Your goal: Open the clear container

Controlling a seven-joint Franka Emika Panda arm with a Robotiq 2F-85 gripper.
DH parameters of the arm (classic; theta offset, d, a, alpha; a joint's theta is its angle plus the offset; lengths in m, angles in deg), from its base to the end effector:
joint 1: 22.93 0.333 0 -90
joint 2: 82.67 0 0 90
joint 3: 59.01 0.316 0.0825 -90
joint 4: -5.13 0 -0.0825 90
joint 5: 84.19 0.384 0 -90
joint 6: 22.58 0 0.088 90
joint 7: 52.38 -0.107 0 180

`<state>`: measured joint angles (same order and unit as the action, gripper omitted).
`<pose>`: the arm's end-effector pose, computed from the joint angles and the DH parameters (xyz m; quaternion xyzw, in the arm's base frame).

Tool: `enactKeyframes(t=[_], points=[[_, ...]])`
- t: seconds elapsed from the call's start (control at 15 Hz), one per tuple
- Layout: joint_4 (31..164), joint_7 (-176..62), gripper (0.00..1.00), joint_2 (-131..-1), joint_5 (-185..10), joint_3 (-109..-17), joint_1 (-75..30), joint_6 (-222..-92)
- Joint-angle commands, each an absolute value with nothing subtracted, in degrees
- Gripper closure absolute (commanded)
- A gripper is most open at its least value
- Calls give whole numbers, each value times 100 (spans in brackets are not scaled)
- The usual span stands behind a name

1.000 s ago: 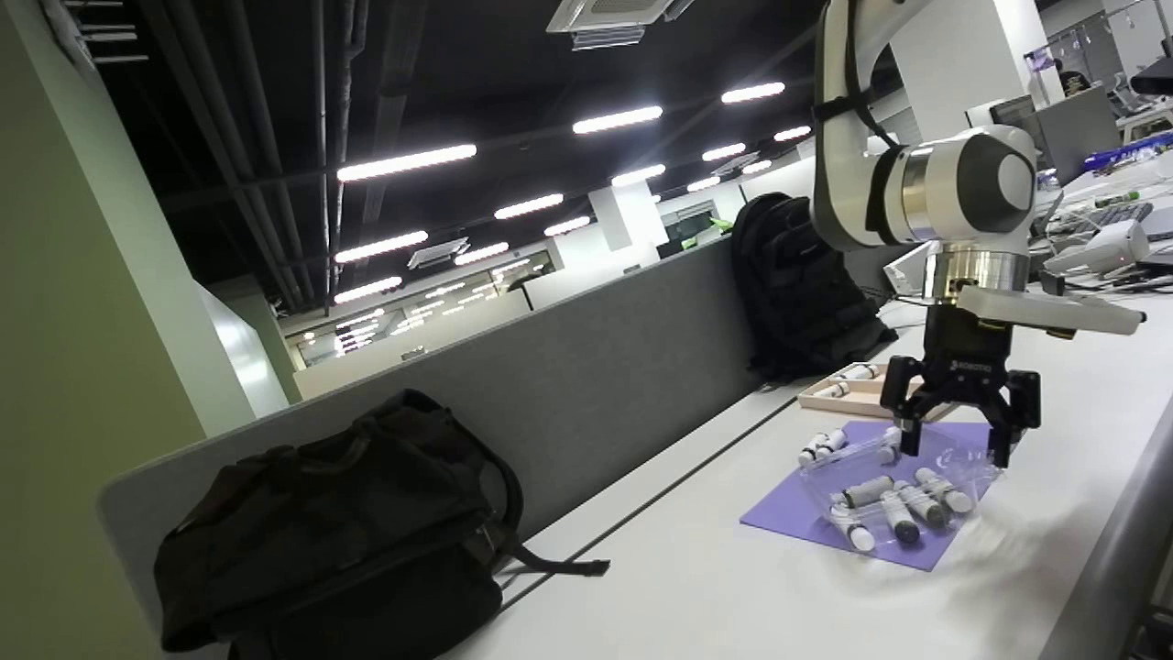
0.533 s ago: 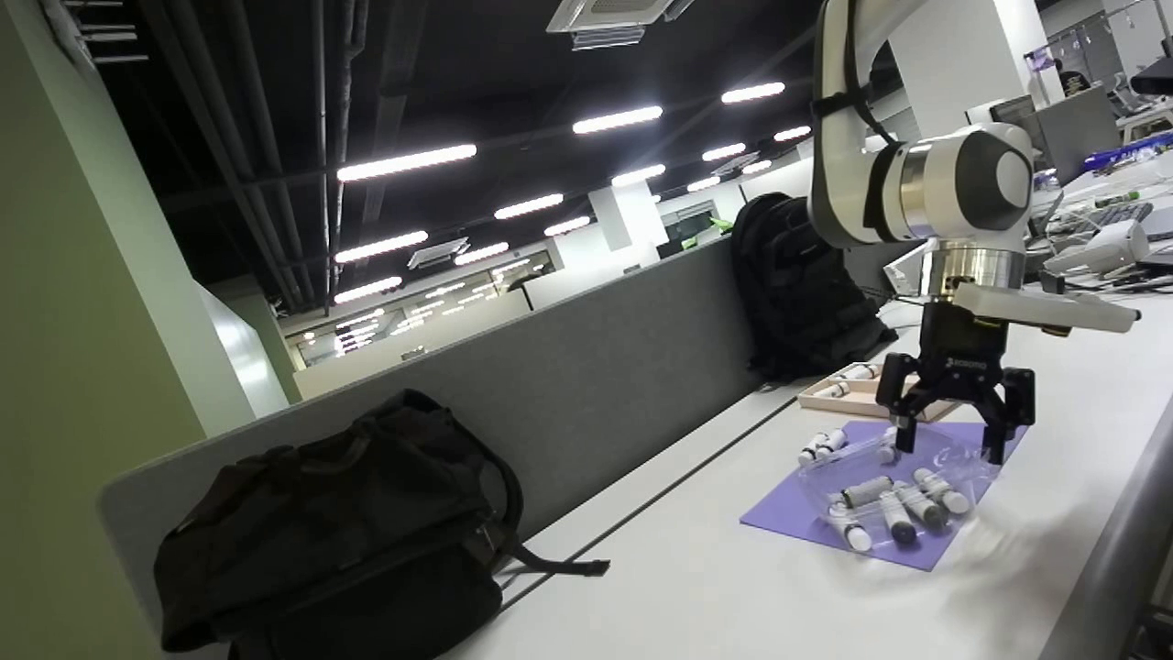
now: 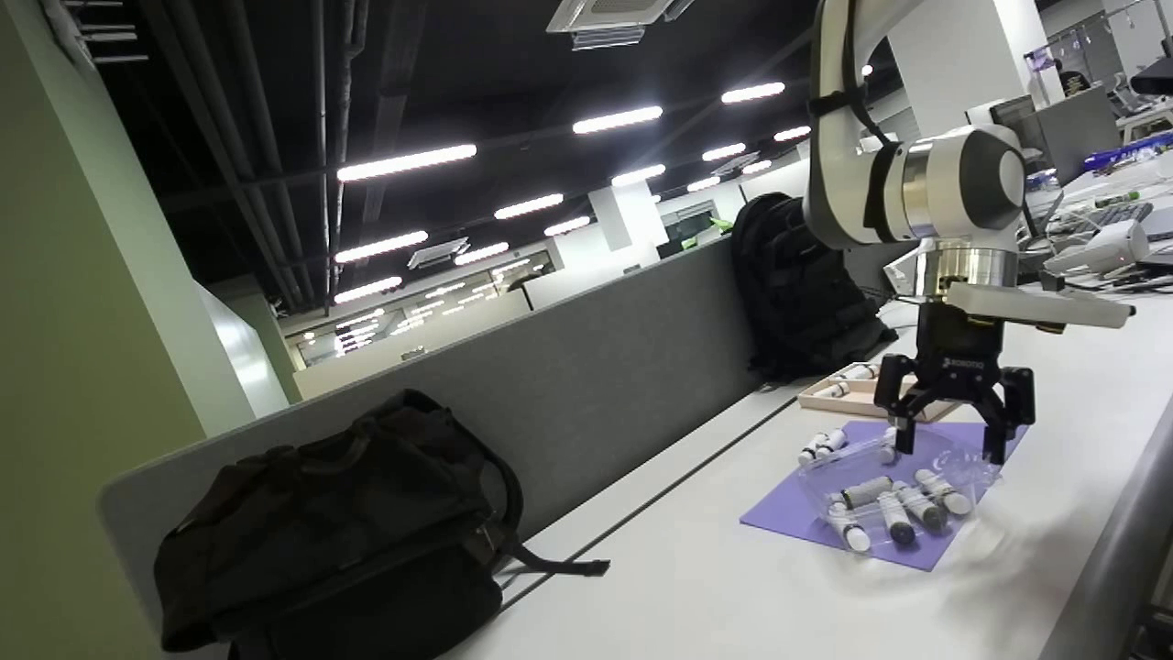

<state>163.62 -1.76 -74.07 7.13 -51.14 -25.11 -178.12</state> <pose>0.3260 -0.0002 0.1464 -0.9301 0.2702 -0.0197 0.2481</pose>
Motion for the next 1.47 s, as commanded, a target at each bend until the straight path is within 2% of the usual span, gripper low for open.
enactKeyframes(t=[0.0, 0.67, 1.4], points=[[16442, -268, 0, -7731, 801, -5068, -2460, -17971], [16424, 372, 0, -7980, 1330, -5085, -2512, -17952], [16413, 2105, 0, -8169, 2757, -5078, -2491, -18058]])
